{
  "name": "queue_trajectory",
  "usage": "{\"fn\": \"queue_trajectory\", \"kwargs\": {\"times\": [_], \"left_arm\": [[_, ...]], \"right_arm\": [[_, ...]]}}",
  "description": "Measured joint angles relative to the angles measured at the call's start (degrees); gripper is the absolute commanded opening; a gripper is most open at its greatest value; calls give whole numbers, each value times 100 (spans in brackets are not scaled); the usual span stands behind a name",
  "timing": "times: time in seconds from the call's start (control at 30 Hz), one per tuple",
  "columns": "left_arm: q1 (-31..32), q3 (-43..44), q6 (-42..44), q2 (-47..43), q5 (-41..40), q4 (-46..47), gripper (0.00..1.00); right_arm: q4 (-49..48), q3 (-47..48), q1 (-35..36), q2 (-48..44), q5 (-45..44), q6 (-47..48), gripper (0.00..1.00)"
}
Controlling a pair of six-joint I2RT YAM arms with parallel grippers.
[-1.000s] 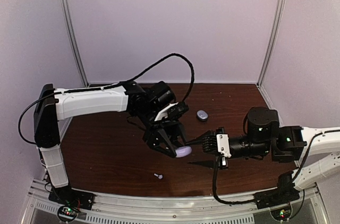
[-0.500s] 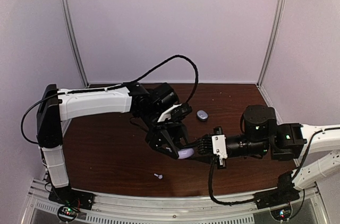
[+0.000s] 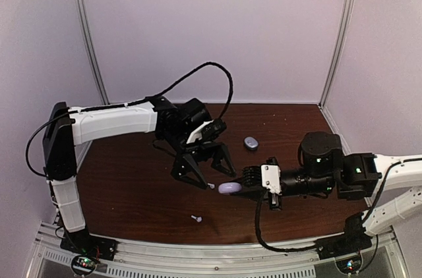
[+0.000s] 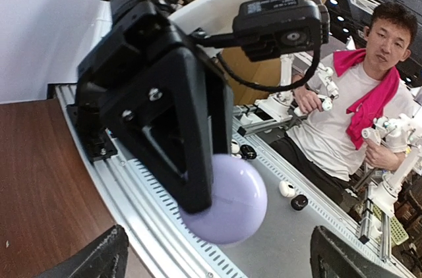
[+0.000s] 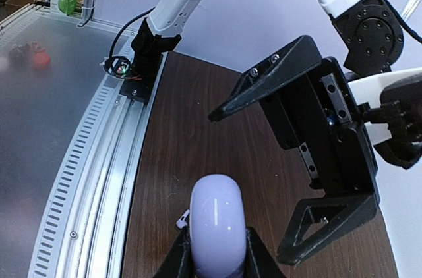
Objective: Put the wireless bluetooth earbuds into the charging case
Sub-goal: Pass from the left arm to the right, then pass from the right arm to the left
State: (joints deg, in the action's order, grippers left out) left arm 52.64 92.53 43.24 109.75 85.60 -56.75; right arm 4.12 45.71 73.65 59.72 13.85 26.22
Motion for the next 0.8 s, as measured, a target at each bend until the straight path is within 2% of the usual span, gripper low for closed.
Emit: {"fn": "queue_trajectory", "kwargs": {"times": [0.07, 0.13, 0.23, 0.37, 0.47, 0.5, 0.67, 0.8], "left_arm": [[-284, -337, -208, -247, -190, 334, 98], [-494, -831, -780, -660, -640, 1008, 98], [-673, -1696, -1628, -1600, -1808, 2079, 98], [-721, -2074, -2352, -2542, -3368, 3300, 98], [-761, -2437, -2566, -2924, -3956, 4068, 98], [-767, -2872, -2660, -3222, -4234, 4583, 98], [-745, -4452, -2743, -4424, -4758, 6039, 98], [-426, -4594, -2505, -4623, -5348, 6373, 98]], "right_arm": [[-15, -28, -20, -52, -90, -223, 10], [-44, -111, -85, -138, -120, -409, 10], [-68, -262, -310, -297, -103, -748, 10], [-177, -407, -874, -476, 236, -1213, 11], [-415, -514, -1412, -470, 785, -1648, 10], [-487, -535, -1569, -428, 977, -1803, 10], [-802, -564, -1836, -57, 1722, -2481, 10], [-979, -564, -1906, 118, 2247, -2933, 11]]}}
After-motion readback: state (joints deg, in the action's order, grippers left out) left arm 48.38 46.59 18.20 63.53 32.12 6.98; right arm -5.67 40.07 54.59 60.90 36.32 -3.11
